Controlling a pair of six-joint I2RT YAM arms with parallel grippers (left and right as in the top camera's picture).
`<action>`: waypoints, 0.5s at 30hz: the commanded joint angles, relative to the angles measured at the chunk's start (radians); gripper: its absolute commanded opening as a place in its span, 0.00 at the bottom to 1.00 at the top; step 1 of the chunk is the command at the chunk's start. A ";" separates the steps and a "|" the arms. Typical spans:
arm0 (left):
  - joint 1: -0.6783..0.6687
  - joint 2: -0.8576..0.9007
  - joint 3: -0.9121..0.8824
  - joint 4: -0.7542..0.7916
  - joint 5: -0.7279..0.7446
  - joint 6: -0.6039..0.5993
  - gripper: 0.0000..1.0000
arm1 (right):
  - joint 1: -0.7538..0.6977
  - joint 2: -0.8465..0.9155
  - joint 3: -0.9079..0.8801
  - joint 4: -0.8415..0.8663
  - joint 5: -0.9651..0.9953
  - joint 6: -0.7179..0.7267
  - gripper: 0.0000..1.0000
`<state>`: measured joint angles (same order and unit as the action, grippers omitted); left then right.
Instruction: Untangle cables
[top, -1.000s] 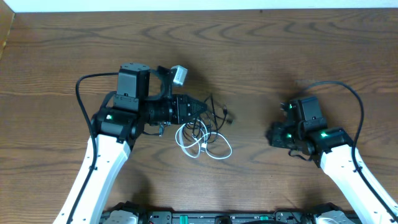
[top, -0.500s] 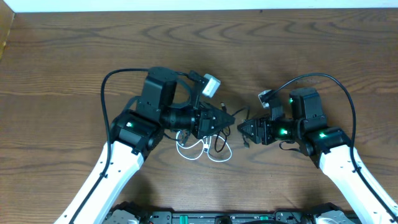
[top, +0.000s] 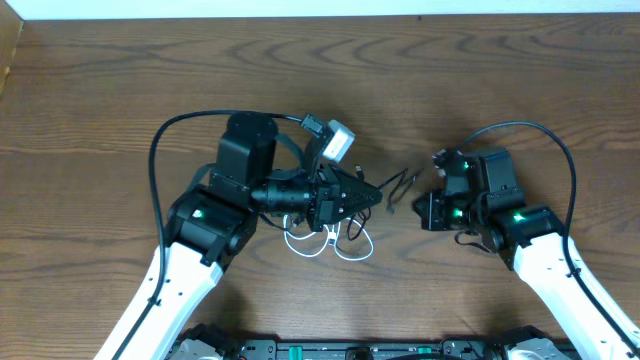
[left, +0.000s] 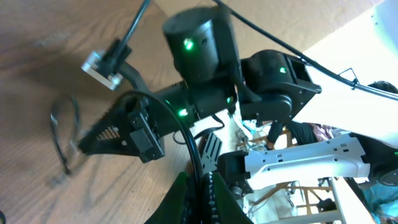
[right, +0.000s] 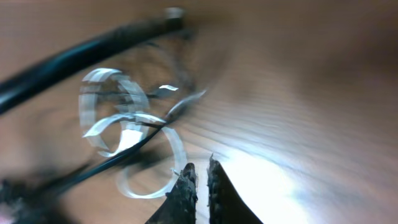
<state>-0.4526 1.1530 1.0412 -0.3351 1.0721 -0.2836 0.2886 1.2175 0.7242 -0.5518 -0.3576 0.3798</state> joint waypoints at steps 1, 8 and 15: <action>0.037 -0.039 0.006 0.005 0.028 0.008 0.08 | 0.008 0.000 0.000 -0.075 0.296 0.136 0.07; 0.092 -0.084 0.006 0.004 0.046 -0.009 0.08 | 0.007 0.000 -0.001 -0.121 0.280 0.173 0.32; 0.092 -0.055 0.006 -0.046 0.042 -0.005 0.08 | 0.007 0.000 -0.001 0.084 -0.145 0.019 0.49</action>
<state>-0.3645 1.0832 1.0412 -0.3668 1.0943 -0.2882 0.2886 1.2175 0.7238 -0.5072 -0.2722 0.4778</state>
